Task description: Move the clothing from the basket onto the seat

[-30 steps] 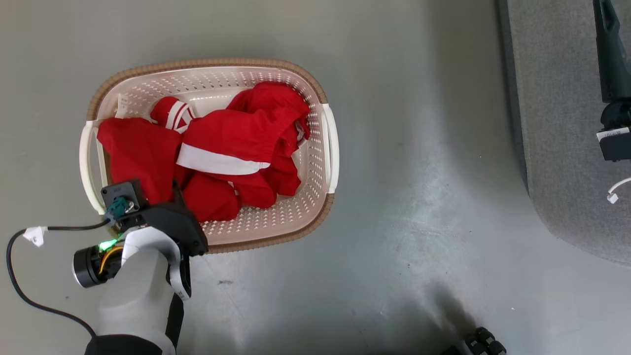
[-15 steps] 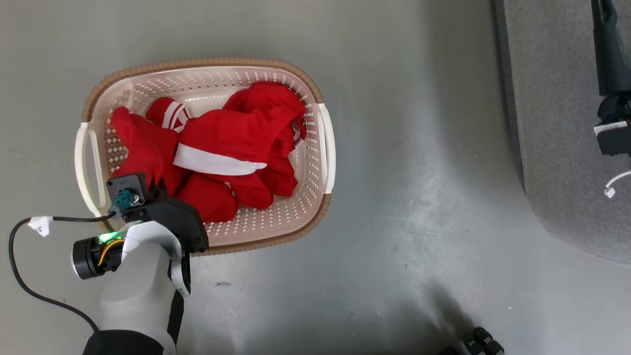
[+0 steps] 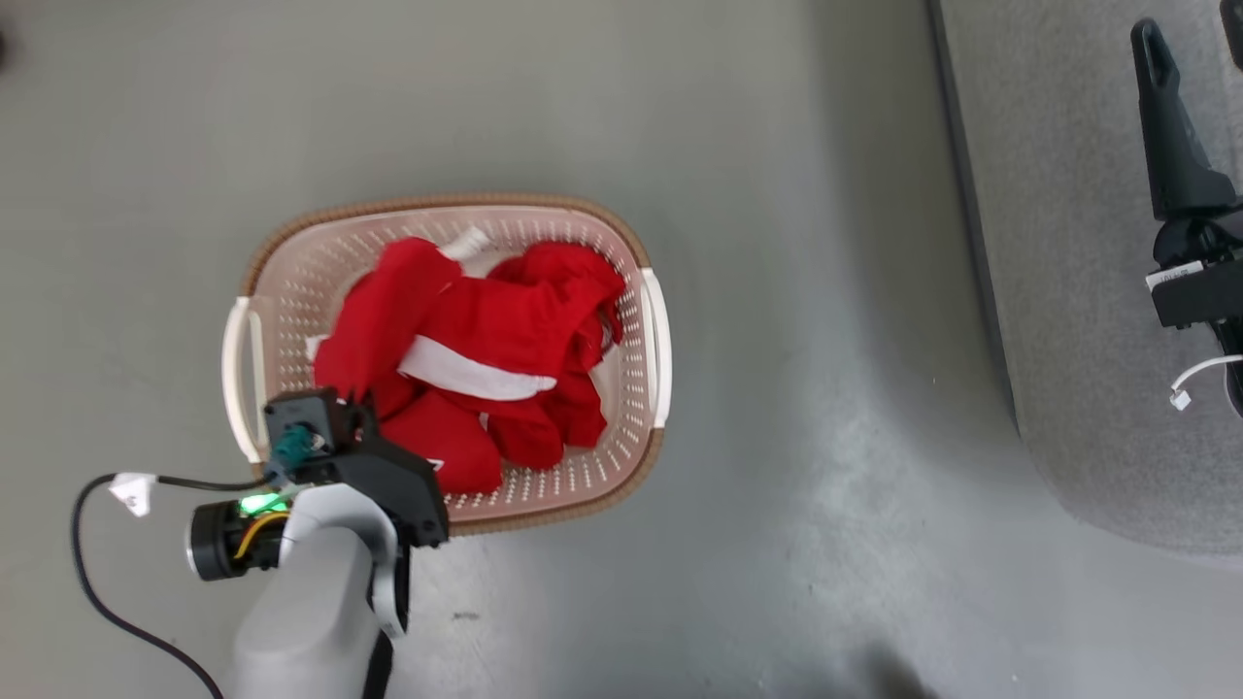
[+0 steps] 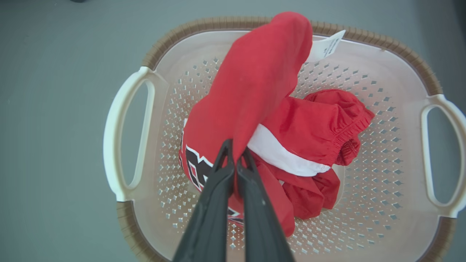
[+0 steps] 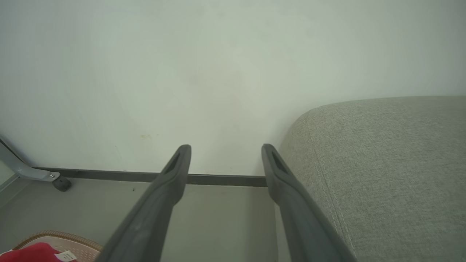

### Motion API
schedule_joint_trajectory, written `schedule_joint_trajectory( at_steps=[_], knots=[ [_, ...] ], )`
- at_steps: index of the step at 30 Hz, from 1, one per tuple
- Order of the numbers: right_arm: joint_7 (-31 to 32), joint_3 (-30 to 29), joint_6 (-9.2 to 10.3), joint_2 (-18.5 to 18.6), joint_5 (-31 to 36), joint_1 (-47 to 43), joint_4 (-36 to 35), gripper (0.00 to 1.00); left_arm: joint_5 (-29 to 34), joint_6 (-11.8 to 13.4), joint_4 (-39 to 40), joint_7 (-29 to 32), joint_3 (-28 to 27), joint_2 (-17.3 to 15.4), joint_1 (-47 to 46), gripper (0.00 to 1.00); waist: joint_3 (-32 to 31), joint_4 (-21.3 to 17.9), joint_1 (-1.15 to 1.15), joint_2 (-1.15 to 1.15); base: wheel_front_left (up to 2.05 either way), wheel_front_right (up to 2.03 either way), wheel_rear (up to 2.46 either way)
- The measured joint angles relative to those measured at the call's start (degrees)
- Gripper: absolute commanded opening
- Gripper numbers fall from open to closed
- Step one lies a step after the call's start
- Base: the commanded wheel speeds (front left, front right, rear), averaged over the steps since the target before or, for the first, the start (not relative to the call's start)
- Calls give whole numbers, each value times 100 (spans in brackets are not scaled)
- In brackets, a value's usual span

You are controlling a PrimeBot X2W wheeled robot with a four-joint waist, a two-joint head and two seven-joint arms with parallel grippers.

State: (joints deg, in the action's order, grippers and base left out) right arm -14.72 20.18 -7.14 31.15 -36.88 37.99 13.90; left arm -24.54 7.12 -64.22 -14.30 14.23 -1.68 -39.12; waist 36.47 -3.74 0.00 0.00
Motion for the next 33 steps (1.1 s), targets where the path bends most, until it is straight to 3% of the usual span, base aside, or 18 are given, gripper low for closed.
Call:
schedule_joint_trajectory(
  at_steps=[7,14,33],
  knots=[
    [0,-1,0,-24,0,-338,293,100,-338,0,717,0,630,-2,359,0,-529,121,0,0,0,0,0],
    [1,34,0,-175,0,-637,498,100,-409,0,1183,0,798,-10,649,0,-1087,288,0,0,0,0,0],
    [2,260,0,-756,126,-1328,949,100,-13,0,2290,0,513,-19,1198,0,-2604,681,-1,-1,0,0,0]
  ],
)
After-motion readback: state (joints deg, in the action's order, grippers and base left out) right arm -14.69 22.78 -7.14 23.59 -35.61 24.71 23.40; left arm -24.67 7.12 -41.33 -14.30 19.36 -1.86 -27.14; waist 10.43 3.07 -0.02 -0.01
